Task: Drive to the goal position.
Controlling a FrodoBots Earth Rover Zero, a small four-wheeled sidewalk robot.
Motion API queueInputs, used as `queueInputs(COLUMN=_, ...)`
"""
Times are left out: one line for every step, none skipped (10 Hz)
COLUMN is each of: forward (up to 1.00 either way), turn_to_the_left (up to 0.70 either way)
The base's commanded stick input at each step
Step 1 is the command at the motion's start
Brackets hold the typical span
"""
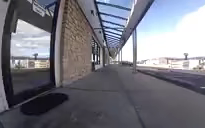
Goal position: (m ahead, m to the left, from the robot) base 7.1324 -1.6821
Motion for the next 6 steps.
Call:
queueInputs(forward=0.85, turn_to_the_left=0.0)
queueInputs(forward=0.85, turn_to_the_left=0.0)
queueInputs(forward=0.85, turn_to_the_left=0.0)
queueInputs(forward=0.85, turn_to_the_left=-0.08)
queueInputs(forward=0.85, turn_to_the_left=-0.27)
queueInputs(forward=0.85, turn_to_the_left=-0.27)
